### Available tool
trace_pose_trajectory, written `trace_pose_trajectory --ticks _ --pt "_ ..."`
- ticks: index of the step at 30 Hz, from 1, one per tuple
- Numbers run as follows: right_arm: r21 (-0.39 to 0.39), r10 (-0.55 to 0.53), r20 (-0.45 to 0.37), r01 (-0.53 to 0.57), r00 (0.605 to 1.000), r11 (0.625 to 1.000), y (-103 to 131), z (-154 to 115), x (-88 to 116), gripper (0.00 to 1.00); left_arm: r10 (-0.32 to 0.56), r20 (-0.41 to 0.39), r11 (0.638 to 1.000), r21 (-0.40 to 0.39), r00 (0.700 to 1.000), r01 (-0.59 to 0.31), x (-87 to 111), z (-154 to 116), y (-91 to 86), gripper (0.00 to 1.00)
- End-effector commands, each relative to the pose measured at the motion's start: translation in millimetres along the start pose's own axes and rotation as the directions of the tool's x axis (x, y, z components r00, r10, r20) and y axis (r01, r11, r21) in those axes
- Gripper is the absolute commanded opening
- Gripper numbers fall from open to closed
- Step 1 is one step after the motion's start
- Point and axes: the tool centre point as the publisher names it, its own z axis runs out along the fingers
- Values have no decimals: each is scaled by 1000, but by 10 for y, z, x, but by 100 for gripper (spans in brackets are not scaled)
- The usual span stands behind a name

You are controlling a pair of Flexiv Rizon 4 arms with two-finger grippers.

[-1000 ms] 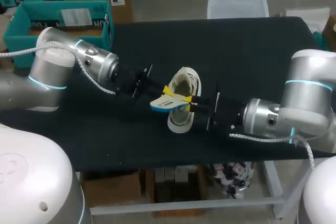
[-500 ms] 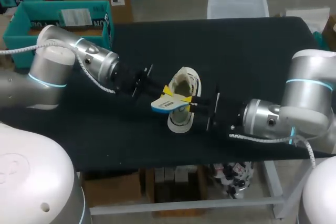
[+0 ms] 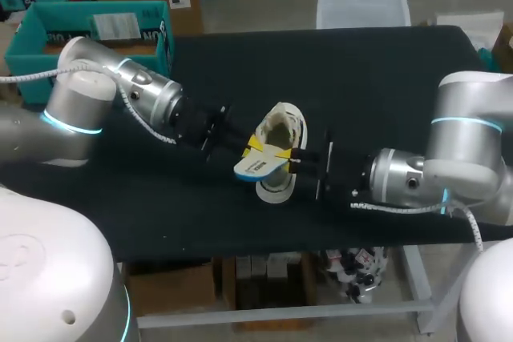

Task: Open the shoe tongue, take the insole out of the shoe, put the insole back into the shoe, and pack the shoe into the shoebox

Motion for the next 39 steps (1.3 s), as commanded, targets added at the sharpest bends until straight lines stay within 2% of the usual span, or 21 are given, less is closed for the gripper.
trace_pose_trajectory --ticks 1,5,19,26,30,31,32,35,39 --pt "3 -19 24 19 1000 1000 97 63 28 0 7 -4 1000 7 1000 -7 0 55 83 0" --pt "-13 -30 48 30 998 999 145 75 35 0 15 -17 1000 7 1000 -15 -12 65 148 0" --pt "-43 -17 54 19 998 999 393 65 30 0 -2 -32 999 -36 999 1 14 162 435 0" --pt "-52 3 42 -1 999 999 462 33 17 0 -3 -28 999 -41 1000 2 6 165 459 0" --pt "-61 5 33 -3 999 998 414 -1 24 0 1 -28 999 -42 1000 -2 3 162 448 0" --pt "-75 0 29 3 1000 997 378 -16 28 24 2 -29 999 -41 1000 -3 5 163 443 0" --pt "-82 -3 27 5 1000 997 350 -30 32 37 3 -31 999 -41 1000 -4 5 164 442 0" --pt "-101 -13 17 15 1000 995 263 -77 38 48 3 -31 999 -41 1000 -4 8 164 441 0" --pt "-115 -29 10 30 1000 993 142 -128 46 47 4 -33 999 -42 999 -5 15 168 432 0"
